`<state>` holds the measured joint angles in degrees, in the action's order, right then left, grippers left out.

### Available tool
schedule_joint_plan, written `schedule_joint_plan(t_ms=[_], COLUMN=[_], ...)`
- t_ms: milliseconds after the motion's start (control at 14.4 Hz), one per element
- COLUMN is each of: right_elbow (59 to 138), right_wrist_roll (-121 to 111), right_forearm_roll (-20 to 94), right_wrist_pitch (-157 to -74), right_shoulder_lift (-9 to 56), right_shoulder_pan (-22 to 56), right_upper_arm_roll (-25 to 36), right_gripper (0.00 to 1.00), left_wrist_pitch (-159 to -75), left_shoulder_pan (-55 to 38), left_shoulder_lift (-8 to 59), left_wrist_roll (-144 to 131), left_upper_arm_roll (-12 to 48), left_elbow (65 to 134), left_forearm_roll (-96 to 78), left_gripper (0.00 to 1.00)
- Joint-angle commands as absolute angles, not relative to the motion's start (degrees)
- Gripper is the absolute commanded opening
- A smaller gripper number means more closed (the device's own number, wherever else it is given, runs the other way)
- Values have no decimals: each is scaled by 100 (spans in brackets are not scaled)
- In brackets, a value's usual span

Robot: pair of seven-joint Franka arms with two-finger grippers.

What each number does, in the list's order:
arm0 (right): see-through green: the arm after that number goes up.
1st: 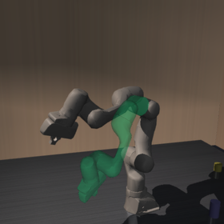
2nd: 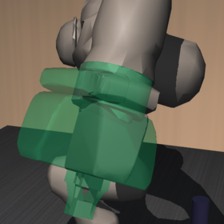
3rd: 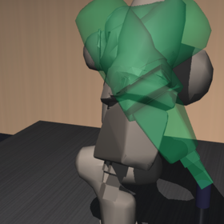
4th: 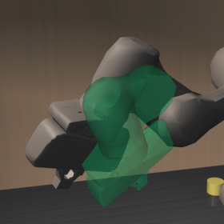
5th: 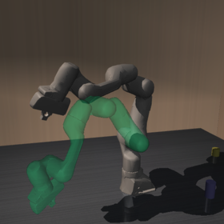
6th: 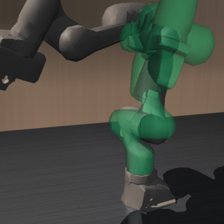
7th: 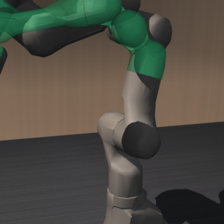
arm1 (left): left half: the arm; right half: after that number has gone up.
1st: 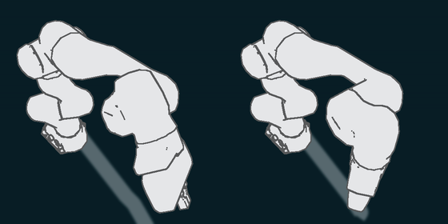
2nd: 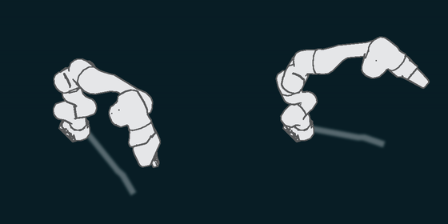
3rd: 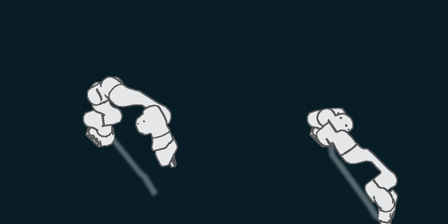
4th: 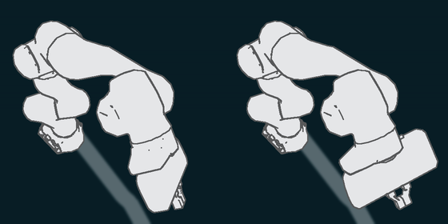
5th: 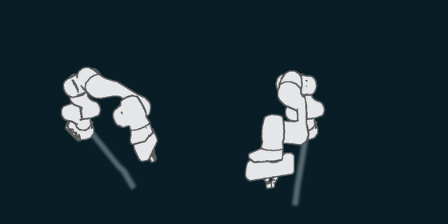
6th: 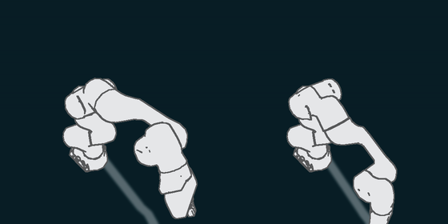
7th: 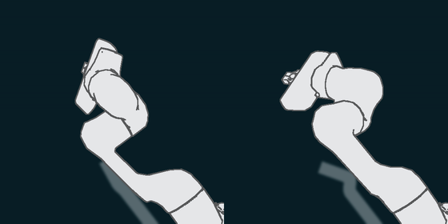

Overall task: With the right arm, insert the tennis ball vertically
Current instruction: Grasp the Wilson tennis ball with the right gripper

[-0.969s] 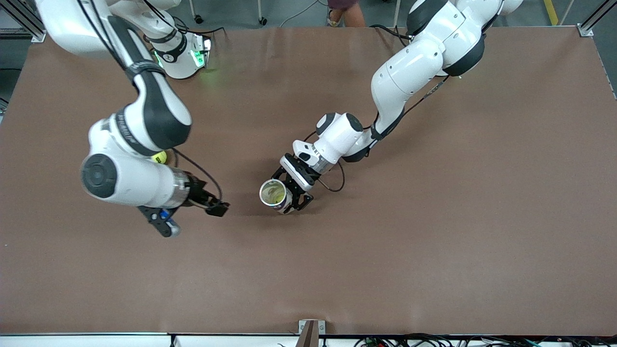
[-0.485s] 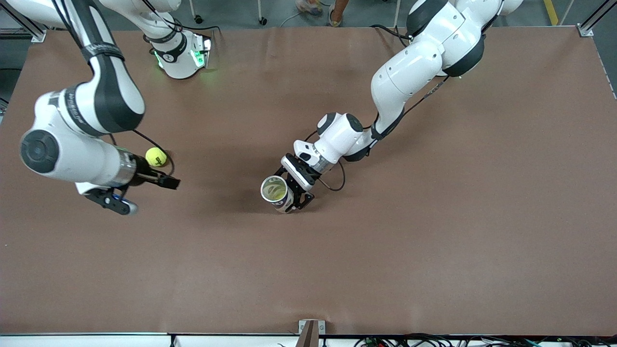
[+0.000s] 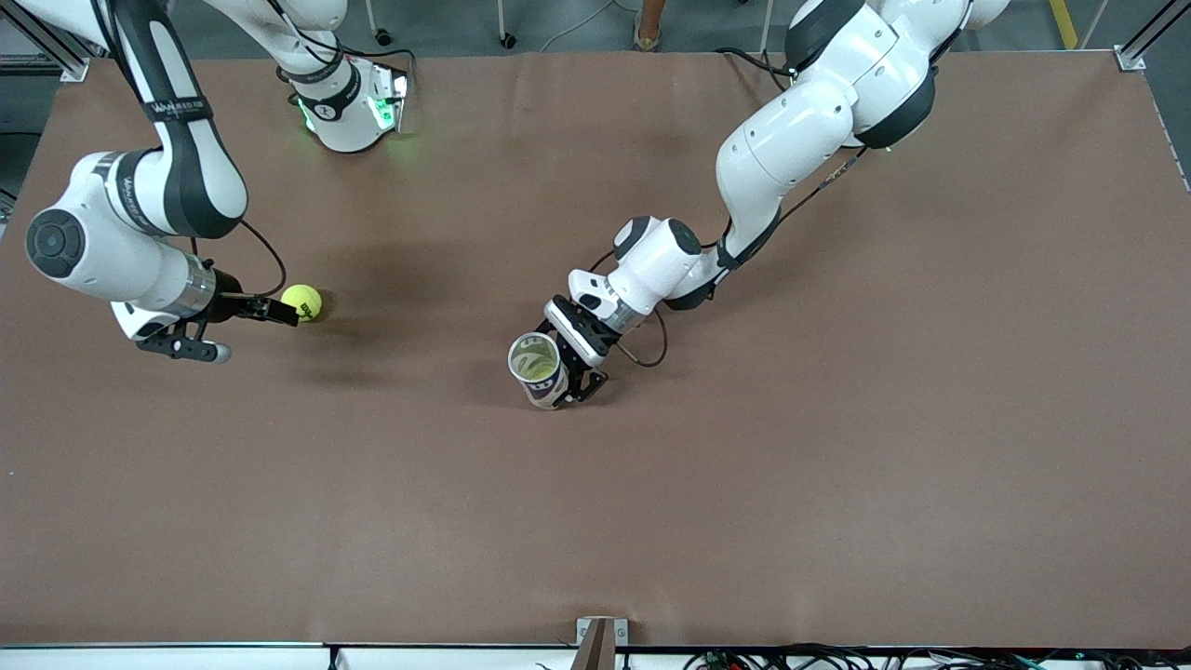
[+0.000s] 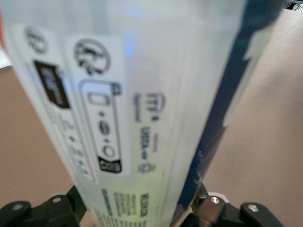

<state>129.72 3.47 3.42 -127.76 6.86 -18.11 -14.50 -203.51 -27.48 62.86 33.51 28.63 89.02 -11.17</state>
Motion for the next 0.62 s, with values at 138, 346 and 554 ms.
schedule_joint_plan(t_ms=[138, 346, 554], right_elbow=[13876, 14140, 14440], right_wrist_roll=[-209, -412, -448], right_forearm_roll=[264, 211, 97], right_wrist_pitch=[-13805, -14316, -14765], right_shoulder_lift=[597, 861, 966], right_shoulder_pan=[-1890, -1968, -1995], right_upper_arm_roll=[-1547, -1538, -1538], right_gripper=[100, 100, 100], left_wrist_pitch=[-20364, -20356, -20364], left_shoulder_pan=[-2742, -2742, -2742], left_shoulder_lift=[6232, 6231, 6214], left_wrist_roll=[3375, 3375, 3384], left_upper_arm_roll=[2865, 2865, 2865], left_elbow=[8965, 8965, 8991], left_forearm_roll=[-1204, -1222, -1230], left_gripper=[87, 87, 87])
